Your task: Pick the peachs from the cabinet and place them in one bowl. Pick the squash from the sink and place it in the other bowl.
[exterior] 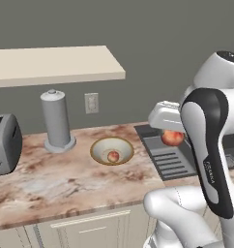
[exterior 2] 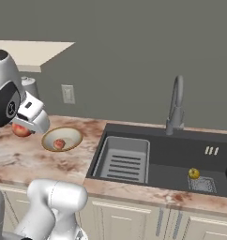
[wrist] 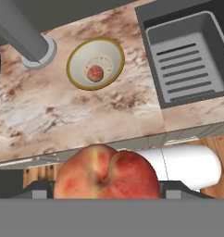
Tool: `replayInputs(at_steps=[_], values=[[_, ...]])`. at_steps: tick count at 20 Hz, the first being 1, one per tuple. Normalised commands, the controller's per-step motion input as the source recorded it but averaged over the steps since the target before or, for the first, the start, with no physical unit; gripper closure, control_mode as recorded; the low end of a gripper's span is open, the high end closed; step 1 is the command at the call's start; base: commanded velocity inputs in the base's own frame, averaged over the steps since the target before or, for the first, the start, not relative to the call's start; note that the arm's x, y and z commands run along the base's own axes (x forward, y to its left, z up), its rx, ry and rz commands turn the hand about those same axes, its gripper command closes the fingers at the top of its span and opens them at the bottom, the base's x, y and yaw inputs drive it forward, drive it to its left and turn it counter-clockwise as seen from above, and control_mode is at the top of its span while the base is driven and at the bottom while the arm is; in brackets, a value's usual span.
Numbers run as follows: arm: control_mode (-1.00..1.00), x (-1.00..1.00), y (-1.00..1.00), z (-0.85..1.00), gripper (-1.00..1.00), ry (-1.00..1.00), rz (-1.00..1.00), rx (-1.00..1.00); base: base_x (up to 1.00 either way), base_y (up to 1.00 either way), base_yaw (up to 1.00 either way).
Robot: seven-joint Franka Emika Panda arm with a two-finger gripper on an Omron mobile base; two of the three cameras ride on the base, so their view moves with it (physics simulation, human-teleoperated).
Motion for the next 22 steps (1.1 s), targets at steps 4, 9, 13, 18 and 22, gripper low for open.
replayInputs(at_steps=[4,9,13,18,22], values=[[-1.0,0.0,0.0,0.0,1.0,0.0,0.0,0.0,0.0,0.0,0.0],[-1.0,0.0,-0.02,-0.09,1.0,0.0,0.0,0.02,0.0,0.0,0.0],[-1.0,0.03,-0.02,-0.34,1.0,-0.06,0.0,0.01,0.0,0.0,0.0],[-1.0,0.11,-0.07,-0.48,1.0,-0.05,0.0,0.04,0.0,0.0,0.0],[-1.0,0.15,-0.04,-0.64,1.0,-0.12,0.0,0.0,0.0,0.0,0.0]])
